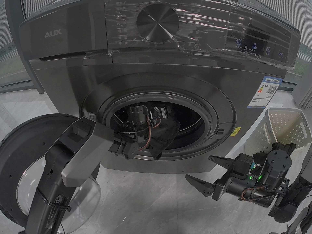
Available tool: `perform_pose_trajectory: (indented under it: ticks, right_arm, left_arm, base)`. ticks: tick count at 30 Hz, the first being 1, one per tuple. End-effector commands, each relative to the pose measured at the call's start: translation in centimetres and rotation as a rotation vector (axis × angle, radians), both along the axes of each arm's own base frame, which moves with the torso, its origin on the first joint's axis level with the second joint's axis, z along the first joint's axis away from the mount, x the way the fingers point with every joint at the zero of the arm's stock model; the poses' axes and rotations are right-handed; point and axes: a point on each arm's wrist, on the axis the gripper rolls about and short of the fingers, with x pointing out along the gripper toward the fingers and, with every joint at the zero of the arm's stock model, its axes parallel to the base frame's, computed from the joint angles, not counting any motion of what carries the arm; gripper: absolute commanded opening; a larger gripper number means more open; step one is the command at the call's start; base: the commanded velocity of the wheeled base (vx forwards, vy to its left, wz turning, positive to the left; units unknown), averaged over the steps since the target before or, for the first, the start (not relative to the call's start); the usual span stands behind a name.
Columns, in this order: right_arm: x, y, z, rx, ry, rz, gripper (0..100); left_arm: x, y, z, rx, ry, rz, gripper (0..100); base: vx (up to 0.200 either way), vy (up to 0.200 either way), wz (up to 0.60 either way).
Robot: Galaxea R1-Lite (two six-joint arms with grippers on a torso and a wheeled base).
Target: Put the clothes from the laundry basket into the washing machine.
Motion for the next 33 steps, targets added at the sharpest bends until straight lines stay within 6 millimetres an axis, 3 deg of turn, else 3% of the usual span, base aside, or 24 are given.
perform_pose_trajectory:
  ticks: [1,7,21,22,27,33]
  right_arm:
    - [0.0,0.0,-0.1,-0.002,0.002,0.002,100]
    - [0.0,0.1,-0.1,-0.002,0.002,0.003,100]
    - [0.0,0.1,0.0,-0.001,0.001,0.003,100]
    - [0.0,0.1,0.0,-0.001,0.001,0.003,100]
    - [0.2,0.2,0.2,0.009,-0.009,0.002,100]
    - [0.3,0.2,0.3,0.011,-0.013,0.0,100]
  left_arm:
    - [-3.2,-0.4,-0.5,0.05,0.106,-0.07,100]
    - [-5.9,-0.1,-2.9,0.156,0.216,-0.12,100]
    - [-6.3,0.5,-6.4,0.242,0.29,-0.121,100]
    - [-6.3,0.5,-6.4,0.241,0.289,-0.121,0]
    - [-6.0,0.3,-6.6,0.235,0.282,-0.122,0]
    - [-4.8,-0.4,-4.3,0.177,0.205,-0.103,0]
  base:
    - [0.0,0.0,0.0]
    - [0.0,0.0,0.0]
    - [0.0,0.0,0.0]
    - [0.0,0.0,0.0]
    - [0.0,0.0,0.0]
    - [0.0,0.0,0.0]
